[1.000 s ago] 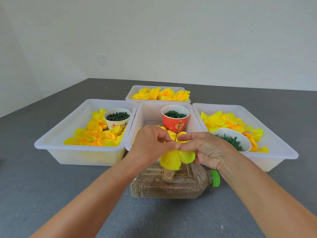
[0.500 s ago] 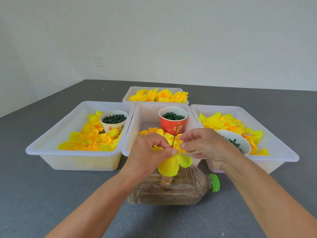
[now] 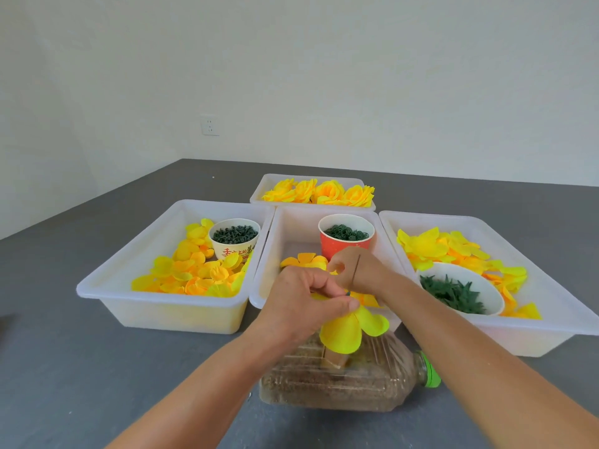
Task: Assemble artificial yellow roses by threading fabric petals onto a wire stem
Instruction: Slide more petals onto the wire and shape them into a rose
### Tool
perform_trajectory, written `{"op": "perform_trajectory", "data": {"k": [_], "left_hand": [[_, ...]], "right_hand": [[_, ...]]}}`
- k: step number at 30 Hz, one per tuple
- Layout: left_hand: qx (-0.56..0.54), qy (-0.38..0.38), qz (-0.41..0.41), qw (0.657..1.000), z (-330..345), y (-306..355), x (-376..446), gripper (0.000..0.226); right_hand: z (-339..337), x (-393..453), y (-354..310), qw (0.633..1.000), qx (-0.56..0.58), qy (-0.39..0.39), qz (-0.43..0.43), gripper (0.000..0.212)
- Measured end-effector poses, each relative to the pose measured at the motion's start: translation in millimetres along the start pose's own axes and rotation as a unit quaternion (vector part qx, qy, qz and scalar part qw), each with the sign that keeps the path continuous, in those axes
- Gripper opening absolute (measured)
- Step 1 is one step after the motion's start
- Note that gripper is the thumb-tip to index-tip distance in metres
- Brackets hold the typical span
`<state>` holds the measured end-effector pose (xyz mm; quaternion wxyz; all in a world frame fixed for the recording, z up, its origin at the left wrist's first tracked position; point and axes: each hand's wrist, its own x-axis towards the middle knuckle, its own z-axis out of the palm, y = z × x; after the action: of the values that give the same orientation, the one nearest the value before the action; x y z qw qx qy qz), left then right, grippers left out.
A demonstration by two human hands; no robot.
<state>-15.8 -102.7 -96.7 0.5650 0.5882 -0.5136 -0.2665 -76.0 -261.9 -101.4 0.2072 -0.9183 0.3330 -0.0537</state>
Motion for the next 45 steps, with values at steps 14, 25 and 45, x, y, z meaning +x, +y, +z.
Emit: {"op": "perform_trajectory", "data": {"k": [14, 25, 45], "left_hand": [[-0.003, 0.002, -0.001, 1.000, -1.3, -1.3, -1.9, 0.023], [0.001, 0.003, 0.004, 1.000, 0.7, -0.6, -2.8, 0.024], [-0.002, 0.003, -0.002, 1.000, 2.1, 2.0, -4.4, 0.013]], "right_hand": [[-1.7, -5.6, 7.3, 0.991, 0.046, 0.110, 0.065, 0.008], [-8.0, -26.7, 17.7, 0.919, 0.331, 0.183, 0.113, 0.018], [-1.2, -27.2, 26.6, 0.945, 0.177, 0.248, 0.117, 0.058]]}}
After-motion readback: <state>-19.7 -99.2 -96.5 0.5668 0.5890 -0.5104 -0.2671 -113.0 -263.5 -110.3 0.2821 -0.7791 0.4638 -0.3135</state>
